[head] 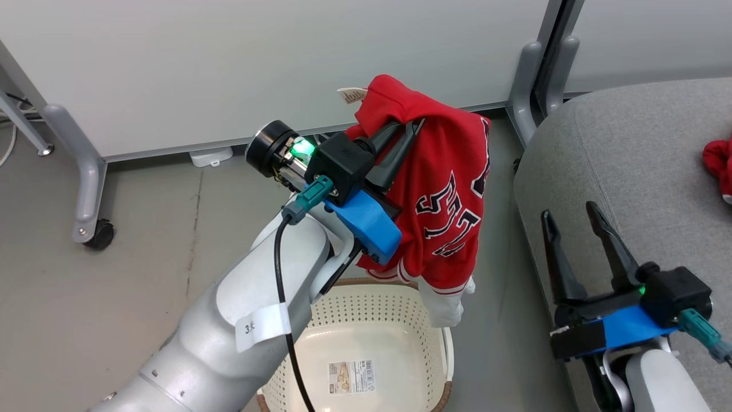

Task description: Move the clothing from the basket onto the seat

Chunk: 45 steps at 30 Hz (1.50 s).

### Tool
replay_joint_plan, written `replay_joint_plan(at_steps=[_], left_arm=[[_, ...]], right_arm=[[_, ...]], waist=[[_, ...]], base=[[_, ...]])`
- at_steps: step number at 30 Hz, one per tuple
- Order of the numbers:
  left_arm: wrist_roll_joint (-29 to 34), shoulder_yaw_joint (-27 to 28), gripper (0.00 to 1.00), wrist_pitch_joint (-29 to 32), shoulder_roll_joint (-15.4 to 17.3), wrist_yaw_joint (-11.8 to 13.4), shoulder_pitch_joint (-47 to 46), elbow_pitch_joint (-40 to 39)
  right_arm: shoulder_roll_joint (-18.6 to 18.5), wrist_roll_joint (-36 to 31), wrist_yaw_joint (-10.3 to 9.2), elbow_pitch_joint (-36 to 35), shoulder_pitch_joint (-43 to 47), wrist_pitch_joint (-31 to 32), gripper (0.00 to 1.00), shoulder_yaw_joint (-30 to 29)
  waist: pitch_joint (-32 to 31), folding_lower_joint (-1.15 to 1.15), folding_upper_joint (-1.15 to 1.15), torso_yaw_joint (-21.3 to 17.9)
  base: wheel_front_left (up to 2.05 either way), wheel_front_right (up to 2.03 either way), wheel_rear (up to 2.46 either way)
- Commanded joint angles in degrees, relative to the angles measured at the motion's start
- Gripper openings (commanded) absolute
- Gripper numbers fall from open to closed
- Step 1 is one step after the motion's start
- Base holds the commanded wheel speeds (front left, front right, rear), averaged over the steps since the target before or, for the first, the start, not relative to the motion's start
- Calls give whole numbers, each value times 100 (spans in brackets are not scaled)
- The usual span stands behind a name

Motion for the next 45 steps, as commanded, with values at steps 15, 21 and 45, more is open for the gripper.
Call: replay_joint_plan(at_steps=[15,21,45], left_arm=[[33,-40,0,-27,-64,13,-120,-88],[57,-71,0,-28,-97,14,-166,-115],[0,-355,0,-28,-213,32,-291,-215]], right_arm=[[-308,-43,1,259,-994,-5,100,1427],[-299,-180,1,681,-1524,-5,100,1818],[156,-348,1,2070,-2573,-5,0,1907]], waist=[[176,1,-1,113],[278,1,-1,167],[363,1,-1,279]], base=[[0,0,0],[0,0,0],[0,0,0]])
